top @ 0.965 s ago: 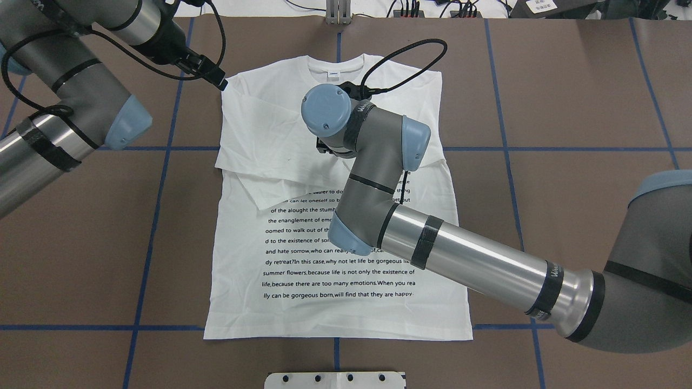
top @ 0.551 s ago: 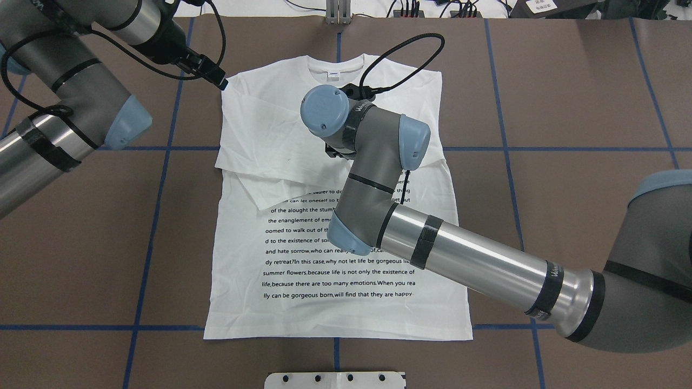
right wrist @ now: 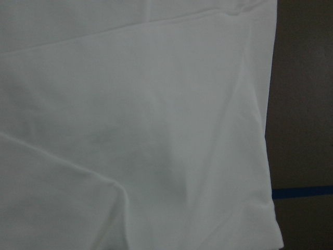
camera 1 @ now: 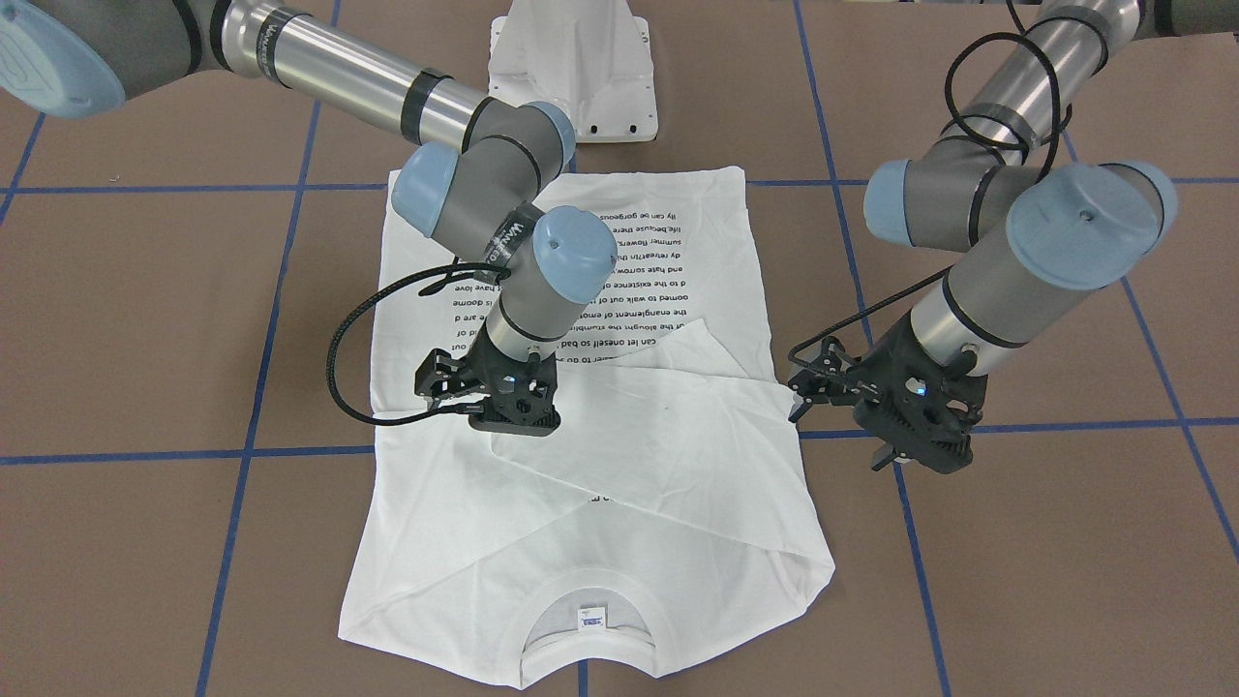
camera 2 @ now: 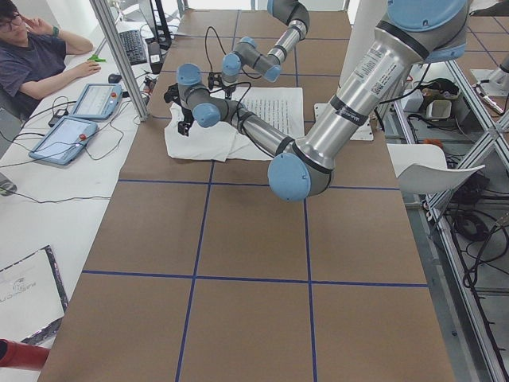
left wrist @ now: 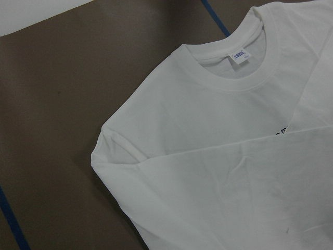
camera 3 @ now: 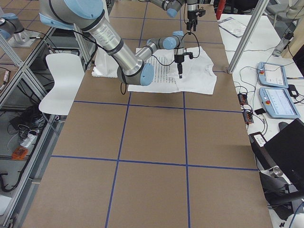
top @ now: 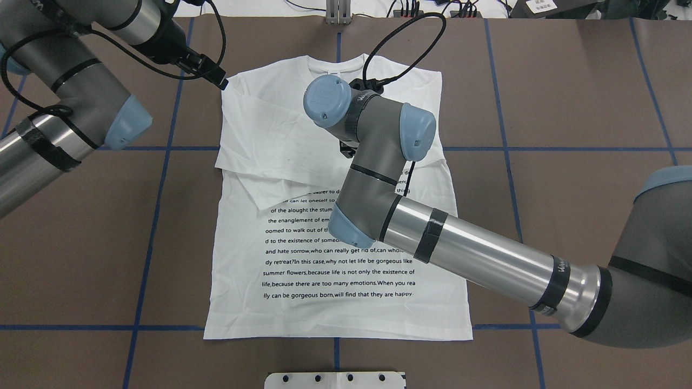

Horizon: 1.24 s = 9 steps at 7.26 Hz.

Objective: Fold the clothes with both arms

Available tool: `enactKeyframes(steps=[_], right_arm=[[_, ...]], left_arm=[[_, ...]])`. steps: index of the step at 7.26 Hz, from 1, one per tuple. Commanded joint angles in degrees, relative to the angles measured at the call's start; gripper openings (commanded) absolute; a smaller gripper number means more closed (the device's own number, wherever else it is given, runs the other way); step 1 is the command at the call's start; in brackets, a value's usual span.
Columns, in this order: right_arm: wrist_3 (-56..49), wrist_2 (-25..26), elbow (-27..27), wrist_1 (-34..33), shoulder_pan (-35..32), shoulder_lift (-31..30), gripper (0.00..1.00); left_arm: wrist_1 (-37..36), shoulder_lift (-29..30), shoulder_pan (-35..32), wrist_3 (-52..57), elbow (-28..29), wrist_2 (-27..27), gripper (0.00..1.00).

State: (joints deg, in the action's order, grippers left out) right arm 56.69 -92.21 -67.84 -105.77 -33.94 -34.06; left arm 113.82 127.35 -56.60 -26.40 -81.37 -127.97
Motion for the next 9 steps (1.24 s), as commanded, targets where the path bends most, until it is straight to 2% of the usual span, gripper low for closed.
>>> enactKeyframes(steps=[1, 3, 4, 5, 6, 7, 8, 9], right_arm=[[-4.8, 1.0, -3.9, -4.9, -1.7, -3.9, 1.00], [-11.0, 0.9, -12.5, -5.1, -3.7, -11.2, 1.00], [-13.7, 0.5, -15.1, -5.0, -4.3, -12.9, 1.00], [-13.5, 0.2, -19.2, -3.6, -4.7, -16.0, 1.00], [-13.1, -2.7, -26.9, -1.1, -4.8, -21.1, 1.00], [-12.0, -6.0, -33.5, 0.1, -5.0, -25.0, 1.00], [-4.9, -7.5, -38.8, 3.0, -4.8, -29.0, 1.00], [-0.8, -10.1, -42.2, 8.6, -4.6, -33.0, 1.00]], left_arm=[[0.0, -0.1, 0.0, -0.1, -0.2, 0.0, 1.00], [-0.1, -0.1, 0.1, -0.1, -0.8, 0.0, 1.00], [-0.1, -0.5, 0.1, -0.3, -1.1, 0.1, 1.00], [-0.1, -1.7, 0.1, -0.3, -2.4, 0.1, 1.00], [-0.2, -3.5, 0.3, -0.4, -4.6, 0.3, 1.00], [-0.2, -5.6, 0.7, -0.6, -7.0, 0.5, 1.00], [-0.2, -8.4, 1.1, -3.5, -10.2, 0.6, 1.00], [-0.1, -10.9, 3.8, -10.4, -13.8, 0.8, 1.00]])
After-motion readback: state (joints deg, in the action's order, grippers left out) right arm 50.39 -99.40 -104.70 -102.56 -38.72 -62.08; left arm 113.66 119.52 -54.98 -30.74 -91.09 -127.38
